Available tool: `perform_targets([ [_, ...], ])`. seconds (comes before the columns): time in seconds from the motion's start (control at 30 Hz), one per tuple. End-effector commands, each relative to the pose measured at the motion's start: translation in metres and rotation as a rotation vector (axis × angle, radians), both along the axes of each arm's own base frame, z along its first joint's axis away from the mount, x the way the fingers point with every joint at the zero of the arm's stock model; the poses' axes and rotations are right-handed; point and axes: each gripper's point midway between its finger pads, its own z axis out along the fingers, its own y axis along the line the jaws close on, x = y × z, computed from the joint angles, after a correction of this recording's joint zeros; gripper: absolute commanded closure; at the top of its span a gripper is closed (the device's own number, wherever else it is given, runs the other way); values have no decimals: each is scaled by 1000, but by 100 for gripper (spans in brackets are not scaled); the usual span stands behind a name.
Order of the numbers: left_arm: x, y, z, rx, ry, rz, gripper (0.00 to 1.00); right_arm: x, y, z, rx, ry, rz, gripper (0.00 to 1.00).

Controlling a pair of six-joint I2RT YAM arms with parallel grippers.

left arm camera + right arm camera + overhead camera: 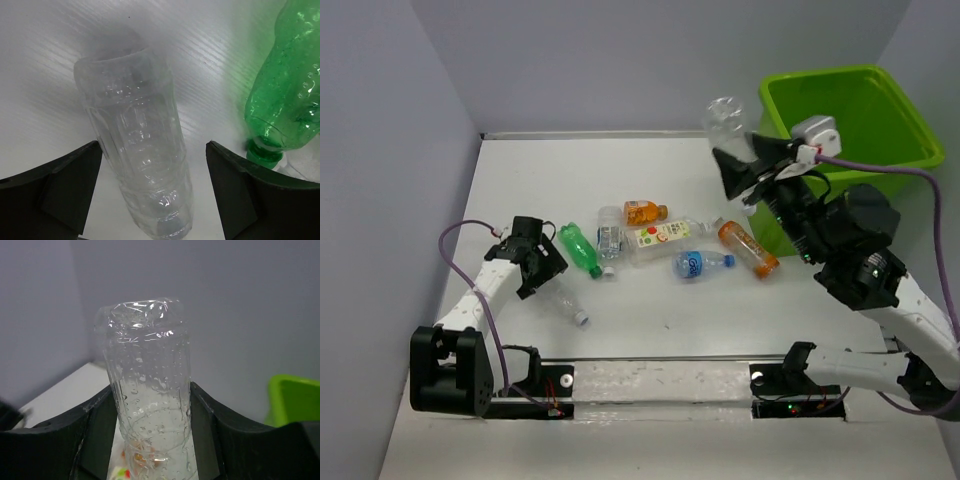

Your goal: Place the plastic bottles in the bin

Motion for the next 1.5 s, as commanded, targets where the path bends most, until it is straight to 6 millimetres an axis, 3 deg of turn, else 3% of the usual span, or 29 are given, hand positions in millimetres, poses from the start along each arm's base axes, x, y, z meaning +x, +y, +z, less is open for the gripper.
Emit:
perform_targets([
  [0.0,13,-4,9,-30,-68,4,12,44,-109,81,48,-264,-527,65],
  [0.07,13,-13,8,-75,-83,-17,24,59,-151,109,104,-394,-639,65],
  [0.2,13,-18,4,-103,-87,-31,37,95,-190,135,126,-455,-740,65],
  [0.23,13,-19,3,-103,-87,-35,38,116,-188,127,103,-434,-748,65],
  [0.3,15,-18,4,-97,-88,-40,43,134,-194,123,102,-424,-746,65],
  [0.37,16,-17,6,-88,-92,-45,49,160,-222,106,106,-385,-797,65],
  [0.4,17,-16,7,-85,-95,-48,54,168,-218,99,114,-360,-776,64],
  [0.43,17,-15,9,-79,-98,-47,56,175,-224,90,120,-326,-783,60],
  [0.53,20,-11,18,-56,-121,-54,68,182,-233,65,159,-238,-777,15],
  [0.57,21,-10,25,-48,-143,-56,72,176,-230,59,151,-205,-756,2],
  [0.67,24,-11,49,-51,-205,-75,76,162,-218,57,180,-130,-670,0],
  [0.7,25,-12,62,-53,-229,-81,76,146,-205,68,219,-134,-586,0],
  [0.77,26,-14,89,-65,-307,-99,78,131,-194,63,228,-87,-514,0],
  [0.87,27,-21,145,-102,-467,-126,79,94,-163,58,257,-49,-311,2],
  [0.9,27,-29,174,-140,-525,-157,79,89,-147,36,255,14,-224,2],
  [0.97,28,-40,202,-194,-576,-191,82,60,-140,32,277,13,-158,2],
  [1.0,32,-46,228,-224,-648,-208,82,57,-132,9,296,76,-118,3],
  [1.03,35,-53,242,-256,-689,-229,85,38,-131,10,308,58,-92,5],
  [1.1,42,-72,287,-344,-832,-272,85,22,-122,-8,346,108,-30,9],
  [1.13,44,-79,304,-373,-880,-285,85,23,-118,-35,347,166,-13,12],
  [1.17,45,-96,316,-415,-902,-327,85,7,-115,-38,353,153,19,16],
  [1.2,47,-108,350,-458,-996,-354,85,0,-110,-49,363,187,55,17],
  [1.23,54,-122,358,-476,-1009,-380,85,-4,-107,-59,364,216,74,18],
  [1.3,51,-160,383,-517,-1050,-457,85,-25,-94,-80,340,266,168,20],
  [1.33,47,-171,418,-527,-1134,-497,85,-32,-90,-86,349,293,198,20],
  [1.37,54,-202,416,-531,-1111,-536,85,-37,-86,-100,347,331,227,20],
  [1.4,49,-212,452,-556,-1186,-563,85,-55,-81,-101,344,330,285,19],
  [1.43,53,-220,465,-542,-1217,-559,85,-61,-80,-106,348,342,298,19],
  [1.47,65,-245,459,-508,-1203,-590,85,-65,-80,-119,350,377,295,19],
])
